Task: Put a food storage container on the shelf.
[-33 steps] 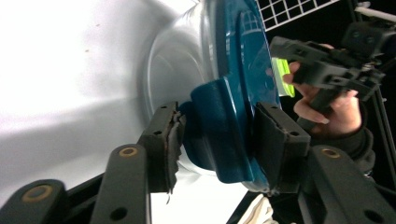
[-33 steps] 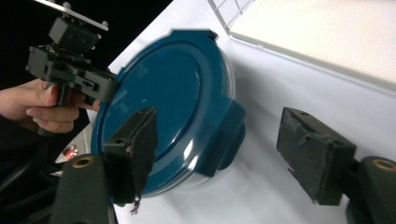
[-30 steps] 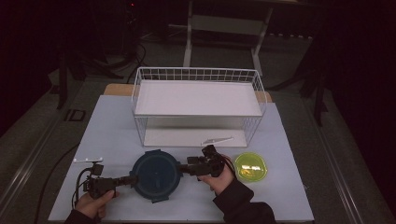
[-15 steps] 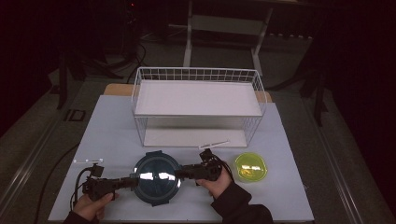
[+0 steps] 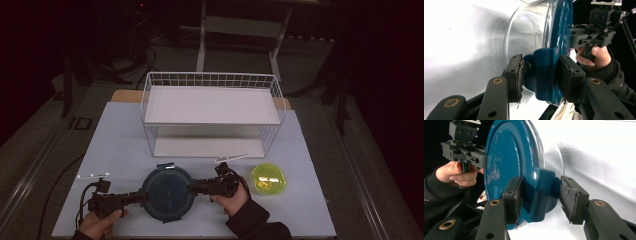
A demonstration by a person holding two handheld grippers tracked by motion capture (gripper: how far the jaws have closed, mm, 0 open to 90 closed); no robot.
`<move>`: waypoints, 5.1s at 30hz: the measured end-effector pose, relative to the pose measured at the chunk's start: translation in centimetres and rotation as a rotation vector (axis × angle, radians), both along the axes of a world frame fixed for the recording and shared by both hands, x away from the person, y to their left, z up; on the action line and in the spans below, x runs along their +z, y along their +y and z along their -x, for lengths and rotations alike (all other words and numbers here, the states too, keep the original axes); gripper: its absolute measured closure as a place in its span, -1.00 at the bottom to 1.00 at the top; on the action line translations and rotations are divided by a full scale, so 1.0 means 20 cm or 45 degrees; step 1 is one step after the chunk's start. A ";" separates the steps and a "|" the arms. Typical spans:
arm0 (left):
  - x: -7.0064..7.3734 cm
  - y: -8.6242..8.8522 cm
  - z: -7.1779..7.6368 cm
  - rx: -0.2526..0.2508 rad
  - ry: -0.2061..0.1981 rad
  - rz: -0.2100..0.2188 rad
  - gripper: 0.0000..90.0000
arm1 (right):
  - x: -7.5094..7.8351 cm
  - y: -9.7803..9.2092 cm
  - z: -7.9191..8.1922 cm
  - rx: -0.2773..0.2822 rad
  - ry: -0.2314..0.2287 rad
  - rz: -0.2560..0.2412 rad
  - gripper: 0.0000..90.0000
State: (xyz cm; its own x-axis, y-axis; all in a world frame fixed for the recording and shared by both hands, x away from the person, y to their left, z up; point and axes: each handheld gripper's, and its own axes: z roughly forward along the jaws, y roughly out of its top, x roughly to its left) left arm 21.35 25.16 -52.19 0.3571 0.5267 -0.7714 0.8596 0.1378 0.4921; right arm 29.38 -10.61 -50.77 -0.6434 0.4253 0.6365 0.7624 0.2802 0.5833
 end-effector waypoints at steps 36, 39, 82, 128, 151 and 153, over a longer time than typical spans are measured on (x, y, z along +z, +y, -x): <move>0.51 -0.19 -0.16 0.014 -0.232 -0.015 0.28 | 0.44 -0.20 -0.03 -0.135 -0.159 -0.088 0.20; 0.57 -0.21 -0.19 0.002 -0.248 -0.007 0.28 | 0.51 -0.23 -0.05 -0.151 -0.185 -0.089 0.20; 0.97 -0.49 -0.86 -0.040 -0.329 0.050 0.27 | 0.91 -0.53 -0.47 -0.427 -0.171 -0.184 0.20; 0.95 -0.43 -0.91 0.116 -0.496 0.002 -0.29 | 0.97 -0.52 -0.53 -0.514 -0.263 -0.111 -0.04; 0.73 -0.46 -0.46 -0.074 -0.759 -0.160 -0.99 | 0.90 -0.36 -0.17 -0.237 -0.358 -0.132 0.99; 0.69 -0.47 -0.44 -0.074 -0.771 -0.176 -0.99 | 0.88 -0.32 -0.17 -0.216 -0.343 -0.121 0.99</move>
State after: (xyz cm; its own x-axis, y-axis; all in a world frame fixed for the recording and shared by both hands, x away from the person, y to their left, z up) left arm 30.07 15.70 -38.40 0.7409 0.5740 -0.3487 0.4263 -0.0007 0.9046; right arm 32.75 -16.95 -33.09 -0.7191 0.4874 0.4952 0.6084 0.0974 0.7876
